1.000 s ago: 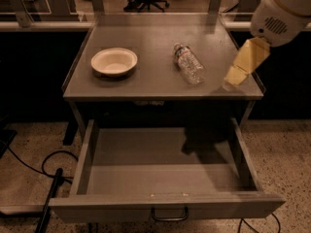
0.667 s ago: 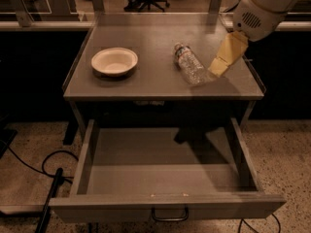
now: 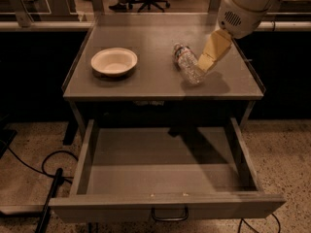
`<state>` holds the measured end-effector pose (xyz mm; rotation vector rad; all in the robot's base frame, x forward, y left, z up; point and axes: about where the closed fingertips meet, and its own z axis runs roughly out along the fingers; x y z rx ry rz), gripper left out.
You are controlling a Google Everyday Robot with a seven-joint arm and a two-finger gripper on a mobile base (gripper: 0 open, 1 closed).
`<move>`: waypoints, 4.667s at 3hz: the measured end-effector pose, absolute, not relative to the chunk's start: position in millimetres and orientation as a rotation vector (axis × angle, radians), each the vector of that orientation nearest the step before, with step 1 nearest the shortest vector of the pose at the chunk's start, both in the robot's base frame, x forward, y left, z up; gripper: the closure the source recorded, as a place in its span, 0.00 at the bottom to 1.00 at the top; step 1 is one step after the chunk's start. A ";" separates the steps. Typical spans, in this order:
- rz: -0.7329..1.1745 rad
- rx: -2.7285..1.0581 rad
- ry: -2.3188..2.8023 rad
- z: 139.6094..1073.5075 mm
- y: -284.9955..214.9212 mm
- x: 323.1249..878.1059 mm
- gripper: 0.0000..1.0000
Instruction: Place water bottle into top drawer
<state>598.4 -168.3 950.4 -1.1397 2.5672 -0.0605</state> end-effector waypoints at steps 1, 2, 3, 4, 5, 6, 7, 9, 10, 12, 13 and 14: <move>-0.025 -1.185 2.563 932.3 -137.2 607.5 0.00; -0.028 -1.253 2.574 903.1 -87.4 635.5 0.00; -0.027 -1.256 2.573 902.5 -85.9 636.1 0.00; -0.017 -1.191 2.600 900.6 -97.2 653.3 0.00; -0.008 -1.092 2.631 899.5 -113.9 683.3 0.00; -0.007 -1.029 2.645 897.5 -124.6 705.2 0.00; -0.008 -1.038 2.650 887.4 -123.1 707.9 0.00; -0.006 -1.085 2.686 841.1 -119.1 714.0 0.00; -0.009 -1.106 2.686 831.9 -118.6 715.0 0.00; -0.009 -1.106 2.686 831.7 -118.6 715.1 0.43; -0.009 -1.106 2.686 831.7 -118.6 715.1 0.65; -0.009 -1.106 2.686 831.7 -118.6 715.1 0.88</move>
Offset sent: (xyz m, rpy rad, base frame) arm 0.0362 0.0987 -0.0569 -0.0102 0.0860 0.0957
